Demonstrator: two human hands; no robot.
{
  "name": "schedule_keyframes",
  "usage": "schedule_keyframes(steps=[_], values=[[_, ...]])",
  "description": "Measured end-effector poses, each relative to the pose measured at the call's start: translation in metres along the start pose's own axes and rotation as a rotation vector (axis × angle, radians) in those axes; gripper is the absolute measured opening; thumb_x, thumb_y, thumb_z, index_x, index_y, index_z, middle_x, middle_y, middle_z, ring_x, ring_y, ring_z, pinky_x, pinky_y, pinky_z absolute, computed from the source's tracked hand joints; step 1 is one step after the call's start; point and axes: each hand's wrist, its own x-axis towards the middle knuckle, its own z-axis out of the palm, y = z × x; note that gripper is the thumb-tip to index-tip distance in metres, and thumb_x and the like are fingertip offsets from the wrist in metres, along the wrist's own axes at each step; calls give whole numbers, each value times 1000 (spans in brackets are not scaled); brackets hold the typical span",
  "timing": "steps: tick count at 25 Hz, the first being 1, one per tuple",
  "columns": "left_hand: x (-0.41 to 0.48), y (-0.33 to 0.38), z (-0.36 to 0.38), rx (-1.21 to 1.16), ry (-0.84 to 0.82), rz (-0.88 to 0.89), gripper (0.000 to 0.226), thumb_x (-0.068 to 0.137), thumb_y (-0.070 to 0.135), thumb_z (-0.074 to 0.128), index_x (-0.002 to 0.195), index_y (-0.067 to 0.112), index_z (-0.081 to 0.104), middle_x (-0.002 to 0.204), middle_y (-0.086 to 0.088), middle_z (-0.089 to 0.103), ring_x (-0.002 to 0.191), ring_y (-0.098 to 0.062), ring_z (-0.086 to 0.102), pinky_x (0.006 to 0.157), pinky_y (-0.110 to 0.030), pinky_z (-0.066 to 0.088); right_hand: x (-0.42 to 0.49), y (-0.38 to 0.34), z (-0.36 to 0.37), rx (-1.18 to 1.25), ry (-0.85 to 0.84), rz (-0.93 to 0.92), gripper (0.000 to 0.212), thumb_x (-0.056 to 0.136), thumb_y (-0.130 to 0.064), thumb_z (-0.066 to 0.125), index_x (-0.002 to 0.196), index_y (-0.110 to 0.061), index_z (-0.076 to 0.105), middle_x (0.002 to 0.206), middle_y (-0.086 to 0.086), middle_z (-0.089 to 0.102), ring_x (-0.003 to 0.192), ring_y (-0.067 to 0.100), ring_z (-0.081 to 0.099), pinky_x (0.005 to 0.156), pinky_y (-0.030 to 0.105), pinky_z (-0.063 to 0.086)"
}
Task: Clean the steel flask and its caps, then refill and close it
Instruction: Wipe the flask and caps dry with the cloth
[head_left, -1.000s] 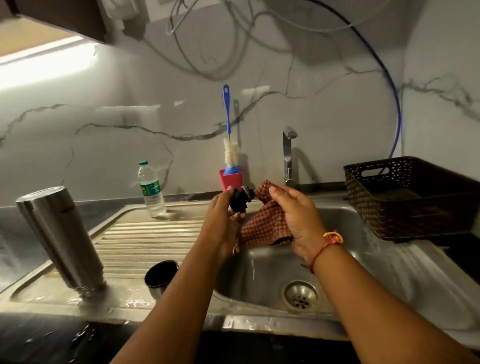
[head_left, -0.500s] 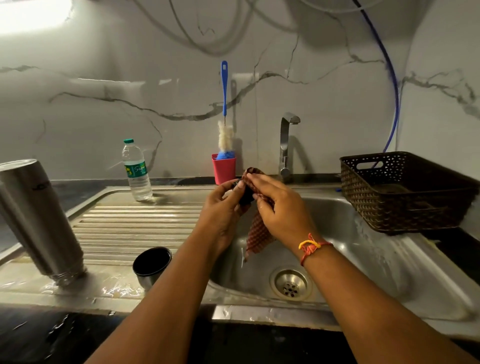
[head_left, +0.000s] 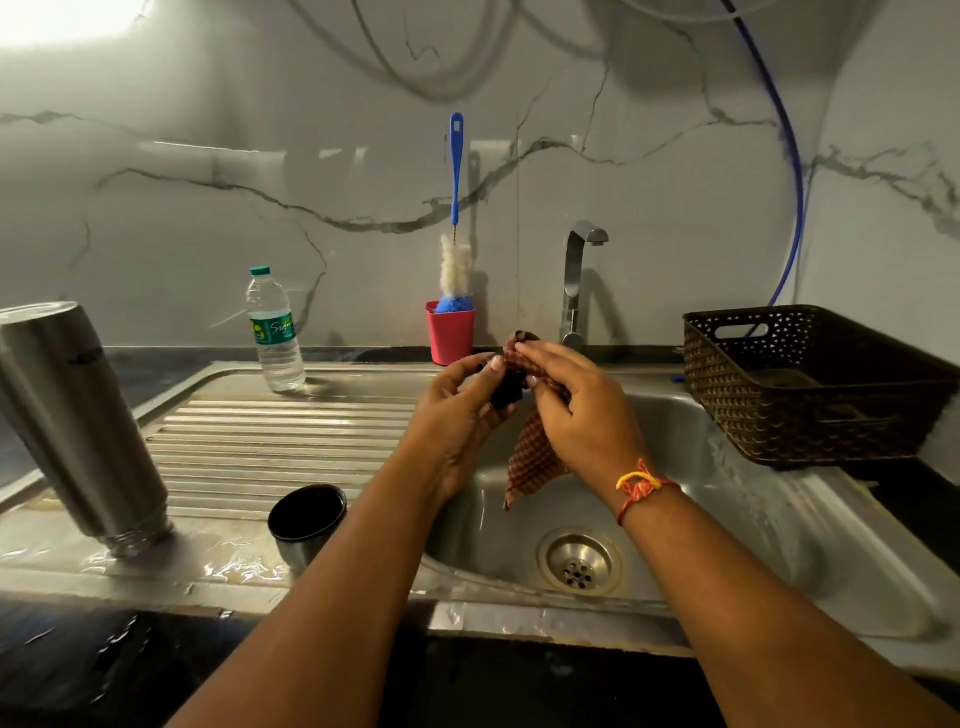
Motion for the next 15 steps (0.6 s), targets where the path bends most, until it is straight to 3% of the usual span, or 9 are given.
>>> schedule_keyframes(steps=[4,8,10,12,15], values=[[3,-1,-4,-269,76,-103,37,95,27,67,123,3,66,116,-19,74,110,-28,72,97,-37,58,-1,0,7,-84,-24,-82,46,93,-10,60,135,-30,58,140,-5,48,127,16,48,107,30,43],[7,-2,-7,-485,144,-171,44,95,27,68,130,1,60,121,-24,68,98,-26,74,87,-33,62,-2,2,4,-88,-52,-91,42,91,-7,63,127,-29,65,130,-7,54,117,9,51,98,18,42],[8,-2,-8,-484,144,-179,45,97,28,65,133,3,59,122,-21,67,95,-24,72,91,-32,59,-3,1,3,16,-54,-31,38,90,-7,64,121,-29,70,124,-12,60,112,4,54,95,12,42],[8,-2,-8,-503,144,-186,43,98,29,61,133,5,58,118,-21,68,92,-23,71,92,-32,59,-3,-2,3,163,-89,53,33,88,-7,66,111,-29,74,115,-17,66,107,0,59,95,16,47],[8,-3,-9,-476,100,-199,45,101,35,53,136,7,55,111,-18,67,85,-21,69,80,-26,58,-4,-7,0,365,-171,190,27,89,-9,67,96,-34,75,96,-25,72,95,-6,64,86,16,52]])
